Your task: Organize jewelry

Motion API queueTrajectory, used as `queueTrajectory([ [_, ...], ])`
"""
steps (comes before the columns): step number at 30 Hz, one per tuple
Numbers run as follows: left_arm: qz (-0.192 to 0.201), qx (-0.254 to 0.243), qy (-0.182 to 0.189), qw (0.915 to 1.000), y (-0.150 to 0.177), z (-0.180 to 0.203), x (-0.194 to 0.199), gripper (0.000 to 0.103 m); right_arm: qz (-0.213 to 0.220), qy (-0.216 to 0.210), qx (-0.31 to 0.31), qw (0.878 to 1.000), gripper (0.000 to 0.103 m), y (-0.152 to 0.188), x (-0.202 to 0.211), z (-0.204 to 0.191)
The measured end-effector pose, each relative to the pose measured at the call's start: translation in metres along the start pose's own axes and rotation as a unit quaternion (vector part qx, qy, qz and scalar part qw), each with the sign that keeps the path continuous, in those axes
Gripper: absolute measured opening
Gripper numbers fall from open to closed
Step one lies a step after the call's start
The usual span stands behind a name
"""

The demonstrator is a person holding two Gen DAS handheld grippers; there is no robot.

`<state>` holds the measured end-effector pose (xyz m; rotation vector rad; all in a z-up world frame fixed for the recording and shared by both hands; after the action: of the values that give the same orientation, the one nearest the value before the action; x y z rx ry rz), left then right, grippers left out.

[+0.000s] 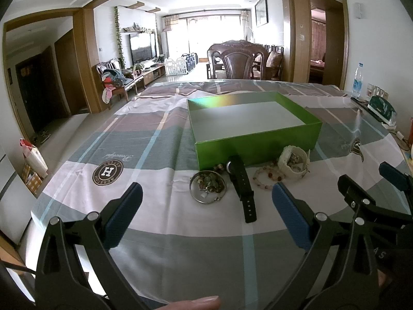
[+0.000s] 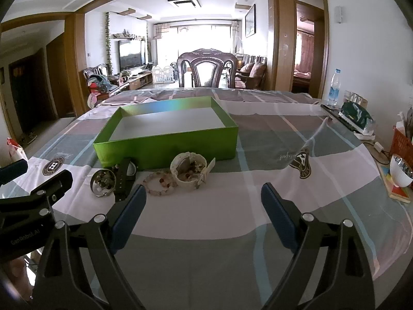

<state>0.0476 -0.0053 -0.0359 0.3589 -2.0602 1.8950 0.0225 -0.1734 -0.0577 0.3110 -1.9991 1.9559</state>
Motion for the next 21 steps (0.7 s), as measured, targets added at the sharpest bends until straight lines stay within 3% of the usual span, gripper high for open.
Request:
queueTrajectory([
  [21, -0.003, -0.001, 0.000, 1.0000, 0.0016, 0.0010, -0.0001, 0.099, -0.002, 0.003, -0.004, 1.000, 0.083, -0.0011, -0.0007, 0.0068],
])
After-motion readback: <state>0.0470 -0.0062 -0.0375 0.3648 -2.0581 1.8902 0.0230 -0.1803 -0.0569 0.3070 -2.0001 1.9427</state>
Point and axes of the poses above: each gripper's, at about its wrist camera, not at the fingertips, and x roughly against the way its jaws point, z to its right, y to its underside, the point moved 6 cm from there along -x, roughly the way its jaws point, and after that the axes turned 11 degrees about z, right-handed, at the moved point
